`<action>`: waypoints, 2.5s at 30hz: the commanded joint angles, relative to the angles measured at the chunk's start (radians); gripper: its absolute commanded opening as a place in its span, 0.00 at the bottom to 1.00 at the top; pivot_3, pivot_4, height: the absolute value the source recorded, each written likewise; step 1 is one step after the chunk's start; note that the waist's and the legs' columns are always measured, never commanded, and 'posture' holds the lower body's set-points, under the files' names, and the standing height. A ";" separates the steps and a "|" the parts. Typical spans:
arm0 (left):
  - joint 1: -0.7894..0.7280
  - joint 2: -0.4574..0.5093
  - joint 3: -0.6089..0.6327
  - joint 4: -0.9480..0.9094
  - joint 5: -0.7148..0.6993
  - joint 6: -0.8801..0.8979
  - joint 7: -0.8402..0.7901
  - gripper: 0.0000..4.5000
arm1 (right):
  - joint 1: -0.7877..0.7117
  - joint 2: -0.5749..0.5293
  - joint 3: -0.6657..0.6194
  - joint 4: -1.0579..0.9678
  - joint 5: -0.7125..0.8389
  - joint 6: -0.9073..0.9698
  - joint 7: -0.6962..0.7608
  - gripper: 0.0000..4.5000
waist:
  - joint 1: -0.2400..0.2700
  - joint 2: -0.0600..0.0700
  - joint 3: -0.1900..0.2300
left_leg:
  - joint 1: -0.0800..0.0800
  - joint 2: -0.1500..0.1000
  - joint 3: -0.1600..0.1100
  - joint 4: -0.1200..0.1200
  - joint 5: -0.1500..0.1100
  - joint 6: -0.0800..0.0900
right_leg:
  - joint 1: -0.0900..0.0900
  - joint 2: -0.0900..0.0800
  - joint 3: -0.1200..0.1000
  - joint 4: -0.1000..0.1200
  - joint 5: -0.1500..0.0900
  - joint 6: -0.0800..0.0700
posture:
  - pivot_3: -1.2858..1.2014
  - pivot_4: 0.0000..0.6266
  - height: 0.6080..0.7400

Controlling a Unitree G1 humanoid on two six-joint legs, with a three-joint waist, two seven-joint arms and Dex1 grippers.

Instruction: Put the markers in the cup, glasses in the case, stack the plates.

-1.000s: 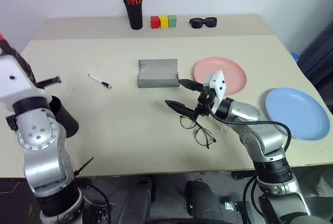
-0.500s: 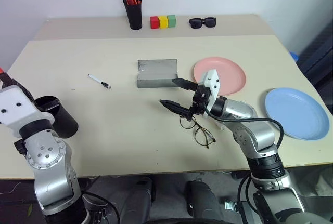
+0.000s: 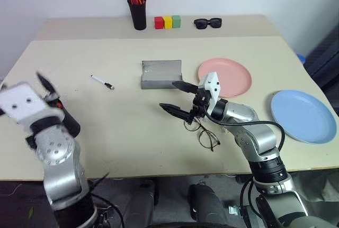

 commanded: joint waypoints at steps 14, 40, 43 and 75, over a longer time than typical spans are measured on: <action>-0.696 -0.075 0.172 0.780 -0.051 0.633 0.271 0.99 | -0.023 0.021 -0.020 0.021 -0.017 -0.059 -0.043 1.00 | -0.026 -0.001 0.001 | 0.000 0.000 -0.001 -0.002 0.000 0.000 | -0.001 0.002 0.000 0.002 0.000 0.001 | 0.52 0.24 1.00; -0.850 0.105 0.249 1.450 -0.225 0.211 0.386 0.03 | 0.047 -0.053 0.021 -0.049 0.002 -0.012 0.053 1.00 | -0.019 -0.002 0.001 | 0.001 -0.001 -0.001 -0.002 0.001 -0.001 | -0.001 0.000 0.000 0.002 0.001 0.002 | 0.52 0.24 1.00; -0.802 0.099 0.102 1.311 -0.164 0.097 0.262 0.01 | 0.044 -0.052 0.020 -0.043 0.000 -0.015 0.050 1.00 | -0.021 -0.002 0.001 | 0.000 -0.001 0.000 -0.002 0.001 -0.001 | -0.001 0.000 0.000 0.002 0.001 0.002 | 0.52 0.24 1.00; 0.257 0.085 0.216 -0.192 -0.186 -0.008 -0.003 0.01 | 0.039 0.025 0.111 -0.005 0.034 -0.178 0.235 1.00 | -0.022 -0.003 0.000 | 0.002 0.003 0.000 -0.004 0.001 -0.002 | -0.001 0.001 0.001 0.001 0.000 -0.002 | 0.52 0.24 1.00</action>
